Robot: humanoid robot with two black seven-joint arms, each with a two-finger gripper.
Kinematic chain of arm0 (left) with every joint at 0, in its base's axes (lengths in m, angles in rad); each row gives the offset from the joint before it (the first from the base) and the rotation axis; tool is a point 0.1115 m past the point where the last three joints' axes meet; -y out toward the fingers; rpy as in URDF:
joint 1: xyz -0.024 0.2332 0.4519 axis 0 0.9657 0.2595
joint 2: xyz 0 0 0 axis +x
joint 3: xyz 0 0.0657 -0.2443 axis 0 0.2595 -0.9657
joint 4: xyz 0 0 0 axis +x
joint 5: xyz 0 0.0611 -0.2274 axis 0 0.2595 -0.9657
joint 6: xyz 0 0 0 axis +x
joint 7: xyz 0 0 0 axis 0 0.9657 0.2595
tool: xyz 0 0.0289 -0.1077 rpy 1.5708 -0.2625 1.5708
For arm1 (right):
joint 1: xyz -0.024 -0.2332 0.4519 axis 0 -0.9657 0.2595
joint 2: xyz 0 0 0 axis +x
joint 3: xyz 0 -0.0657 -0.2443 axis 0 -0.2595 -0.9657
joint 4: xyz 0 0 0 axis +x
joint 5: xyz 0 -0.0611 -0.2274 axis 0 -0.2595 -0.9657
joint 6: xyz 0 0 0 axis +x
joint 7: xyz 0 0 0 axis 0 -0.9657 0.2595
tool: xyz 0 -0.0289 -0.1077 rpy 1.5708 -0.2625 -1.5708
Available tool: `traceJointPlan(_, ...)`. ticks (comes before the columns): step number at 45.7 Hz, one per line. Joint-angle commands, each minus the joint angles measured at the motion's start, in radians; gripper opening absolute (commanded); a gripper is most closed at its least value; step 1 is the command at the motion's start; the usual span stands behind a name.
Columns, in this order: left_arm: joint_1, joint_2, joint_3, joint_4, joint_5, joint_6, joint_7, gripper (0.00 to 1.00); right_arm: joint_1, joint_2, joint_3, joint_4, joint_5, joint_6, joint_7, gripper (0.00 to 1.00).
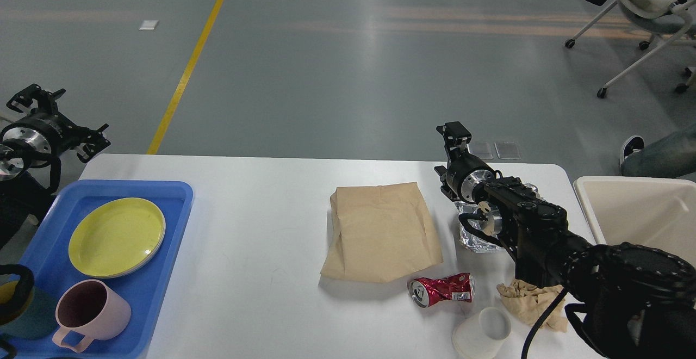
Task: Tidy desktop
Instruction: 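Release the yellow plate and raise the left gripper away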
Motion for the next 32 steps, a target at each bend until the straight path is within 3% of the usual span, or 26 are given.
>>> traceJointPlan(1,-0.026,-0.003,-0.001,-0.003,0.0,-0.001,0.0,0.96,0.0,0.0,0.0,0.0,0.0,-0.001,0.0,1.0)
traceJointPlan(32,-0.023,-0.055,0.018,-0.003,0.006,0.001,-0.003,0.96,0.0,0.0,0.0,0.0,0.0,0.0,0.0,1.0)
